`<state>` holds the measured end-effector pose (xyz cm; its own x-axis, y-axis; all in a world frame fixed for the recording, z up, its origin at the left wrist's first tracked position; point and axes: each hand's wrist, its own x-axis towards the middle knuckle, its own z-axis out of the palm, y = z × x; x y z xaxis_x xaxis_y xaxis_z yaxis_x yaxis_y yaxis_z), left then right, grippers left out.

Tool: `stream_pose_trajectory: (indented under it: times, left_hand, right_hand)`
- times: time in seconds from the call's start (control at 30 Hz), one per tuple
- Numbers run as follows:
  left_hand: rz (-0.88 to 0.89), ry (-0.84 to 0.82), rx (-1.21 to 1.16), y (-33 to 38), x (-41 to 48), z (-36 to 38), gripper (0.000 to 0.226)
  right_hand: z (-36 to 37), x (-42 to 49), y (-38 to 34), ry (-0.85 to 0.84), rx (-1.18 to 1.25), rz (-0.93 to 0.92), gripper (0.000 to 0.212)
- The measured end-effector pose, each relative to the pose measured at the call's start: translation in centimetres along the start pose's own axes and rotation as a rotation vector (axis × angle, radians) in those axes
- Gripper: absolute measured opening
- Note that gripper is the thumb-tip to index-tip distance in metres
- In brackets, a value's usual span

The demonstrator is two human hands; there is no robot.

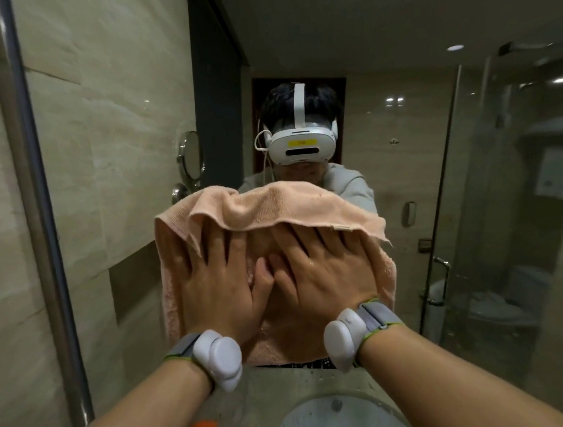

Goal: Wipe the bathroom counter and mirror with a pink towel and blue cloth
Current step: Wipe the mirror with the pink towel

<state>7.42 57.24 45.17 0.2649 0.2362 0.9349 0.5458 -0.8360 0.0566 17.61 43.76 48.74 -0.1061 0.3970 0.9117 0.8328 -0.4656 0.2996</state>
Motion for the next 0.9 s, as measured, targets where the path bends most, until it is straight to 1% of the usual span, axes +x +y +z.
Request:
stream_pose_trajectory:
  times: [0.07, 0.13, 0.27, 0.4, 0.5, 0.7, 0.9]
  left_hand:
    - [0.002, -0.002, 0.003, 0.5, -0.1, 0.0, 0.065]
    - [0.053, 0.005, 0.012, 1.5, 1.2, -0.3, 0.066]
    - [0.147, 0.061, 0.036, 3.8, 5.7, -1.2, 0.063]
    - [0.219, 0.132, 0.02, 6.8, 10.1, -2.5, 0.063]
    - [0.197, 0.159, -0.014, 8.5, 12.1, -2.8, 0.058]
    - [0.173, 0.174, -0.016, 8.8, 11.7, -2.7, 0.057]
    - [0.171, 0.176, -0.026, 9.0, 11.1, -2.6, 0.057]
  right_hand:
    - [-0.3, 0.0, 0.9, -0.022, 0.001, -0.034, 0.045]
    - [-0.9, 0.5, 2.4, -0.039, -0.03, -0.02, 0.048]
    - [-2.3, 2.8, 5.3, -0.008, -0.103, 0.038, 0.057]
    - [-4.3, 5.3, 8.7, 0.054, -0.154, 0.094, 0.058]
    - [-5.1, 6.5, 10.5, 0.11, -0.182, 0.128, 0.056]
    - [-5.4, 6.5, 10.2, 0.057, -0.21, 0.158, 0.057]
    - [-5.1, 6.0, 10.3, 0.089, -0.213, 0.141, 0.055]
